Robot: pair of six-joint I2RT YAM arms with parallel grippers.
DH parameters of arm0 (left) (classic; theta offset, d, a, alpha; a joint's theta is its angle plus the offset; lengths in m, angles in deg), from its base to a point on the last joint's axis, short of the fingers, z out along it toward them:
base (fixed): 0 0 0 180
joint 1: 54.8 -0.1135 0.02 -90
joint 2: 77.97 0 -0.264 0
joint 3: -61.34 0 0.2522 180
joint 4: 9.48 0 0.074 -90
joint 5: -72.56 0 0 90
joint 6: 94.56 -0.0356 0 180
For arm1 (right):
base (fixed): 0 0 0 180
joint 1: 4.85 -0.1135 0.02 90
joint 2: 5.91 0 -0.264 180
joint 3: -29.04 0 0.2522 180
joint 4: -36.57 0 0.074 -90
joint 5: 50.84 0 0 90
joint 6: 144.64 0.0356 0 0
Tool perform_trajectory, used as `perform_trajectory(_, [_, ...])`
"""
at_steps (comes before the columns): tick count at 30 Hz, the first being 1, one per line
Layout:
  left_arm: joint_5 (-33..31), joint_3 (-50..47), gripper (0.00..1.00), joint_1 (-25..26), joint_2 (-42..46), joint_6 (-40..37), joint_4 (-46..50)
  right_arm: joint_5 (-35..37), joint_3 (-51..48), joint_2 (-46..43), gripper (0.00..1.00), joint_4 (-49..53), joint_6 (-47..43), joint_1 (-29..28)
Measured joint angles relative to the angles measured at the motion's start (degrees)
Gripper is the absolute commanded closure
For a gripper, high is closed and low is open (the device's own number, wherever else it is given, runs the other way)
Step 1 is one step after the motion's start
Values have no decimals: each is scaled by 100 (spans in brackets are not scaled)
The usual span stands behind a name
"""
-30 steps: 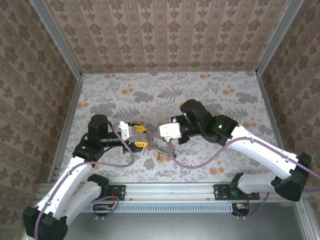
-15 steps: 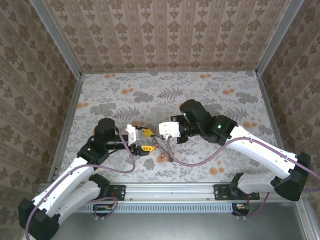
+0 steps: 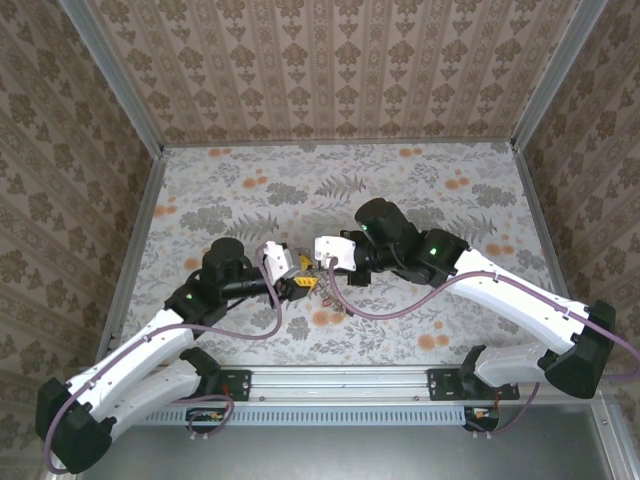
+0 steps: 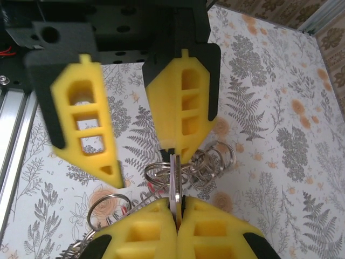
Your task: Put the keys on the keyring
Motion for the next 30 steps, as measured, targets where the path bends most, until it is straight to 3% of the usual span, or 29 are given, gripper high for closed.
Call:
perform_trajectory(6, [-352, 2, 60, 0, 2, 31, 33, -4, 13, 0, 100, -42, 125, -31])
perform_trajectory(17, [-149, 37, 56, 7, 278, -188, 70, -118, 20, 0, 100, -33, 149, -35])
perform_trajectory(24, [44, 326, 72, 37, 302, -380, 197, -133, 22, 0, 100, -35, 146, -35])
perform_trajectory(30, [-46, 348, 72, 37, 160, -439, 435, -175, 26, 0, 100, -37, 149, -35])
